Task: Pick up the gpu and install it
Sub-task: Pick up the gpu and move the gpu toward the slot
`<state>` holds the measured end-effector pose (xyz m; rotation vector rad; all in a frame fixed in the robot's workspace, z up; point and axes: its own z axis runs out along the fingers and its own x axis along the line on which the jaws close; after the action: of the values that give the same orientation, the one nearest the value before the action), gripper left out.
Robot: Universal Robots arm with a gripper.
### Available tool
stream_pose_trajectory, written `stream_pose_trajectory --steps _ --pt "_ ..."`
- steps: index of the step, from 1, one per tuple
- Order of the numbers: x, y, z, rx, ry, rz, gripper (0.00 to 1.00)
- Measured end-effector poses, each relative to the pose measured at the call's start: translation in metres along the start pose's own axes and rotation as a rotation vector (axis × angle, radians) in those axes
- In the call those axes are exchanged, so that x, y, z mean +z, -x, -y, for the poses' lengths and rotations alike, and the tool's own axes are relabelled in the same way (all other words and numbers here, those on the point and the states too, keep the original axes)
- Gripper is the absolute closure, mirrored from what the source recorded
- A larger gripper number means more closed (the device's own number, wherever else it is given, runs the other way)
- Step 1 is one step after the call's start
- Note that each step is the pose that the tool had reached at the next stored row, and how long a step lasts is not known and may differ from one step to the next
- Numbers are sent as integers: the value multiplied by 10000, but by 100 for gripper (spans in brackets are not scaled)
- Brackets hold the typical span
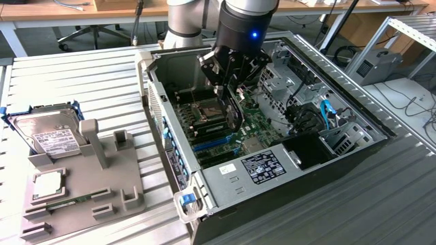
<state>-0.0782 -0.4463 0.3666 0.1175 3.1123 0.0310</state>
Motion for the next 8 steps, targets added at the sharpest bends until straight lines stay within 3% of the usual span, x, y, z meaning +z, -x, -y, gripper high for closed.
stream_pose_trajectory --steps 8 --pt "32 42 -4 0 0 0 74"
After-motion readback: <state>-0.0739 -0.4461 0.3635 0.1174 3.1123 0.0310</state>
